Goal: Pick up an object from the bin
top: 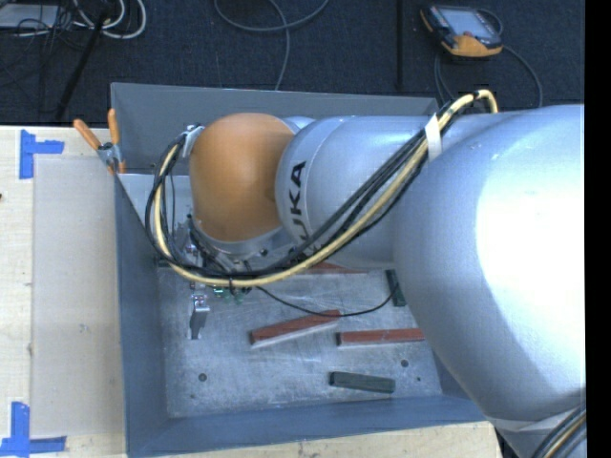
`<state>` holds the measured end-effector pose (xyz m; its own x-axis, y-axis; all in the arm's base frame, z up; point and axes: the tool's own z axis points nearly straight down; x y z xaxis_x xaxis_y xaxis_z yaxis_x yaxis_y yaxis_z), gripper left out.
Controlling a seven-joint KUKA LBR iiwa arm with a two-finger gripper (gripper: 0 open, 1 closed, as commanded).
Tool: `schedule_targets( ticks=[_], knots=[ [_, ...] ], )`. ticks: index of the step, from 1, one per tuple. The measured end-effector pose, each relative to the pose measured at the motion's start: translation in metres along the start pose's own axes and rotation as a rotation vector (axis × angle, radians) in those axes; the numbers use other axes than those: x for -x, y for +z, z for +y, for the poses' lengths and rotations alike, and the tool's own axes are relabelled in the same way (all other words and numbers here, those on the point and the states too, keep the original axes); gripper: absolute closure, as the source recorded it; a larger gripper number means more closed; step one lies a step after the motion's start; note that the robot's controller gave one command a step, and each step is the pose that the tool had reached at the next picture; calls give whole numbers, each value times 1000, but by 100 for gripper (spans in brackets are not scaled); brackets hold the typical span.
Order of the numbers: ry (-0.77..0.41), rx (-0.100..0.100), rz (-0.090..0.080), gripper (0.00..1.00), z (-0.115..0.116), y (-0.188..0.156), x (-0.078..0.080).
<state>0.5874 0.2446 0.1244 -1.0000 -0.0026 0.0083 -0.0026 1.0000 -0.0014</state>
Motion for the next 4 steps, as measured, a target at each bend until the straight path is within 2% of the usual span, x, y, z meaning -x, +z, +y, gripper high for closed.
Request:
schedule_targets(
  ticks=[1,2,3,4],
  knots=[
    [4,2,-7,0,-1,-5,2],
    [-132,1,-8,0,-62,24,2],
    [-284,0,-8,0,-81,15,3],
    [-224,1,-7,0,-142,22,-1]
  ],
)
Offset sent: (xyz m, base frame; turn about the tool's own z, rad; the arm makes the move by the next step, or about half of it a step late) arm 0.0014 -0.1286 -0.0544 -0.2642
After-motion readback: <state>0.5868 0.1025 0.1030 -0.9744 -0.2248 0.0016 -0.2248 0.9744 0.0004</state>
